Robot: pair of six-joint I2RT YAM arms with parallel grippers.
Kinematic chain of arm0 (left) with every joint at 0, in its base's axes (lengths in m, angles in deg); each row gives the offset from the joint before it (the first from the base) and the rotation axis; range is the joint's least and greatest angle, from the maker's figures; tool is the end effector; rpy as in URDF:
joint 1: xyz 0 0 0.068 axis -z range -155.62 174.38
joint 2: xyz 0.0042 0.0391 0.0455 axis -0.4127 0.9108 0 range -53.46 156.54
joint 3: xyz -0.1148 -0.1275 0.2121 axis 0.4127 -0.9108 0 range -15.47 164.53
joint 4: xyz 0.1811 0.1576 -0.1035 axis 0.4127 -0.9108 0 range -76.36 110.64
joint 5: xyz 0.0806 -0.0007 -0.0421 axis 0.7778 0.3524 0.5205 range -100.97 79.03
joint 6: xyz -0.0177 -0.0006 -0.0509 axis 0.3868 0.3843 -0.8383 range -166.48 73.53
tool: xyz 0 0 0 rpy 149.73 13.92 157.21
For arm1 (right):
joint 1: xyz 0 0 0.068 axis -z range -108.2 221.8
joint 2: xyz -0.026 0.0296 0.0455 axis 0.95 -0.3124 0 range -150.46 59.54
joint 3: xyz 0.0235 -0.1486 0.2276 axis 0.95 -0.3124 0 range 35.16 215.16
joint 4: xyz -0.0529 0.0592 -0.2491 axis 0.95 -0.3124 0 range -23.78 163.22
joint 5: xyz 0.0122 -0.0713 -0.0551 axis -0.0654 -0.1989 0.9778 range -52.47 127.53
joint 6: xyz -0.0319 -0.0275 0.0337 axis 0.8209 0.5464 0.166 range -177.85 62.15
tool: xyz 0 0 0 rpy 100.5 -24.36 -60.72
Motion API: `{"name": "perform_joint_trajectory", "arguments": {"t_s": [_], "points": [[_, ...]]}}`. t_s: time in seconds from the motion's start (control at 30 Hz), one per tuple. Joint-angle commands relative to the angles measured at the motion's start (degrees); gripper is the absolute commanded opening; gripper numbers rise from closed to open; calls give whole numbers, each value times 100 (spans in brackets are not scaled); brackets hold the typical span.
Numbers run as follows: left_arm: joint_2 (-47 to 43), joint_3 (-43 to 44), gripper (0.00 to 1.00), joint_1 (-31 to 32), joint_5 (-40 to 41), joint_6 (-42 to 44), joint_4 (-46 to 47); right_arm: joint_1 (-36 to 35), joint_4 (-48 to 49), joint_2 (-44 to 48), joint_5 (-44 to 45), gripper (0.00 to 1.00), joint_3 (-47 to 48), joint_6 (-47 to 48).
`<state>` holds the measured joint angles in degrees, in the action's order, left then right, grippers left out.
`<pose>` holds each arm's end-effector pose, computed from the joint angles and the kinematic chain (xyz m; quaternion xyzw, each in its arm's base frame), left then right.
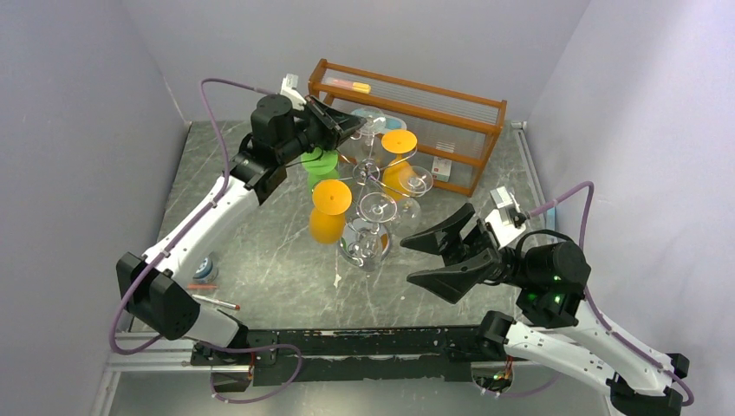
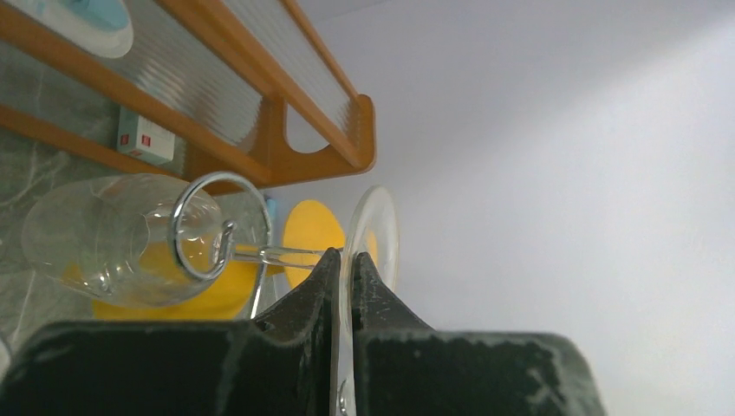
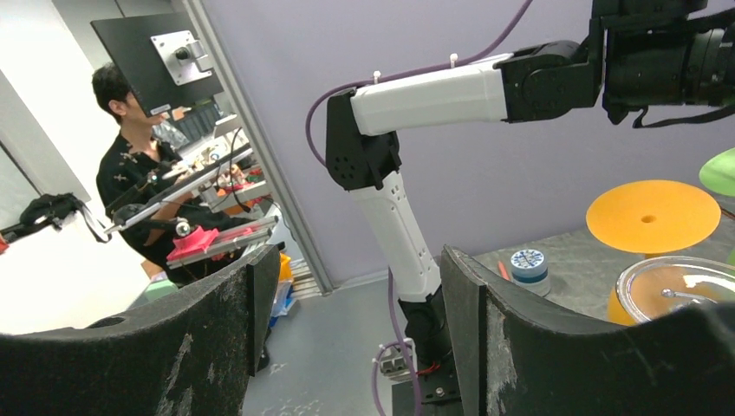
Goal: Place the wine glass upside down on the wine glass rack
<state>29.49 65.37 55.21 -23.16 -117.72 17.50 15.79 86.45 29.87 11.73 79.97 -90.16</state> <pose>0.2906 -0.1822 0.4165 -0.1866 0.7141 -0.5704 0.3604 0.0457 0.0956 0.4165 -0.2901 0.4494 0.6652 0.5209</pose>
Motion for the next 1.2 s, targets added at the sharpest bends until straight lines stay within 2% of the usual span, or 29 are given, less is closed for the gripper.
{"name": "perform_joint_trajectory", "arguments": {"t_s": [0.0,0.27,0.57,0.73,1.17], "points": [[94,518,5,-67,-7,232,206,-33,-100,125,137,72,-81,35],[316,841,5,-242,124,480,-120,-33,-148,207,207,71,-118,48],[262,827,5,-421,334,713,-516,-33,-225,242,251,71,-137,53],[259,1102,5,-447,414,1079,-850,-33,-225,258,273,71,-172,34],[494,1272,9,-454,223,1411,-1458,-34,-152,196,255,72,-184,-2]]}}
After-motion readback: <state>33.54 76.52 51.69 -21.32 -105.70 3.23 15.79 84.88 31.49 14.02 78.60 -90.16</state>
